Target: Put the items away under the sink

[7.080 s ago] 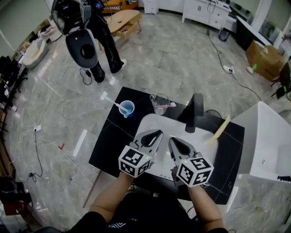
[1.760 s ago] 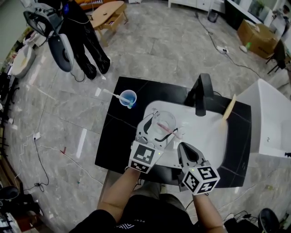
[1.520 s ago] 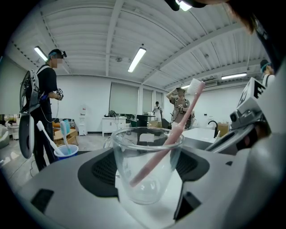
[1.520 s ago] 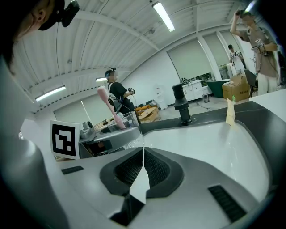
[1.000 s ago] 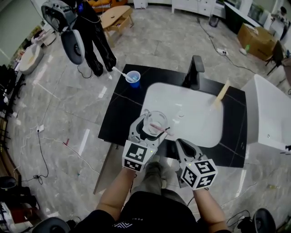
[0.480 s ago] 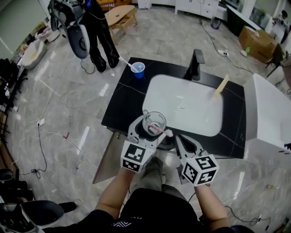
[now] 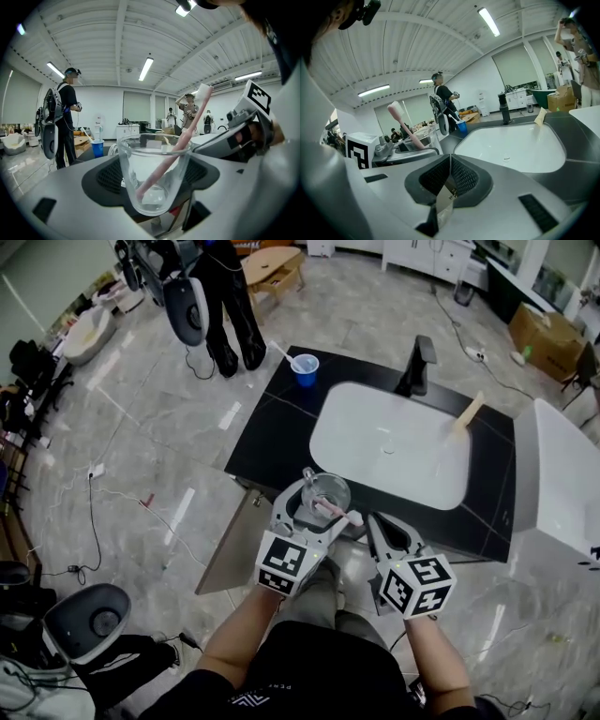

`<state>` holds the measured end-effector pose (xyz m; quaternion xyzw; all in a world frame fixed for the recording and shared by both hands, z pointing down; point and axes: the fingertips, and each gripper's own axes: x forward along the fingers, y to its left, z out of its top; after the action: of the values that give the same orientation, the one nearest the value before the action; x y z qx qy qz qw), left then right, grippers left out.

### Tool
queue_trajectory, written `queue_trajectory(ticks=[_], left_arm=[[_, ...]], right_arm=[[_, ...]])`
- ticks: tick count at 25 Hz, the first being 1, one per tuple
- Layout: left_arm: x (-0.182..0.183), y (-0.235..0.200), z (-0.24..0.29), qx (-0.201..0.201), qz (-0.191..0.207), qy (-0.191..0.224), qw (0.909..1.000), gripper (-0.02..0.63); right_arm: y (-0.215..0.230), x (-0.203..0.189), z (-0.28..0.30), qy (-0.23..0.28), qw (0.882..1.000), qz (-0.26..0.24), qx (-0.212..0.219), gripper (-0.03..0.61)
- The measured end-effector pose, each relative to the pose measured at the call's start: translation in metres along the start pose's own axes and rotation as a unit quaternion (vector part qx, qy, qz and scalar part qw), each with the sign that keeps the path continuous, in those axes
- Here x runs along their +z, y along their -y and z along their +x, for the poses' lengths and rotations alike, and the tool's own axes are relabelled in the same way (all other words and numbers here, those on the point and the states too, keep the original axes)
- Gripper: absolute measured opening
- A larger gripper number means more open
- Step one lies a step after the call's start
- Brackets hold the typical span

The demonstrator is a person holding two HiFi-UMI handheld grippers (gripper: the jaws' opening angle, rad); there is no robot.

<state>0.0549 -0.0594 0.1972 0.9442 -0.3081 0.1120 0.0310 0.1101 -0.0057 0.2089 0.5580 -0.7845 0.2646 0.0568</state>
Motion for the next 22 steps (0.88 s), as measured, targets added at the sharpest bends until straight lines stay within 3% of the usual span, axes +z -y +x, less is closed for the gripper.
queue_trajectory(ticks=[10, 22], left_arm=[[-0.018, -0.005, -0.032, 0.009, -0.012, -0.008, 0.9999, 0.382], [-0.05, -0.019, -0.08, -0.035, 0.004, -0.019, 0.9992, 0.382]], right_arm=[[-0.024, -0.01, 0.01, -0.015, 1.0, -0.004, 0.021, 0.037], [-0.055, -0.035, 0.033, -0.023, 1.0, 0.009, -0.006, 0.037]])
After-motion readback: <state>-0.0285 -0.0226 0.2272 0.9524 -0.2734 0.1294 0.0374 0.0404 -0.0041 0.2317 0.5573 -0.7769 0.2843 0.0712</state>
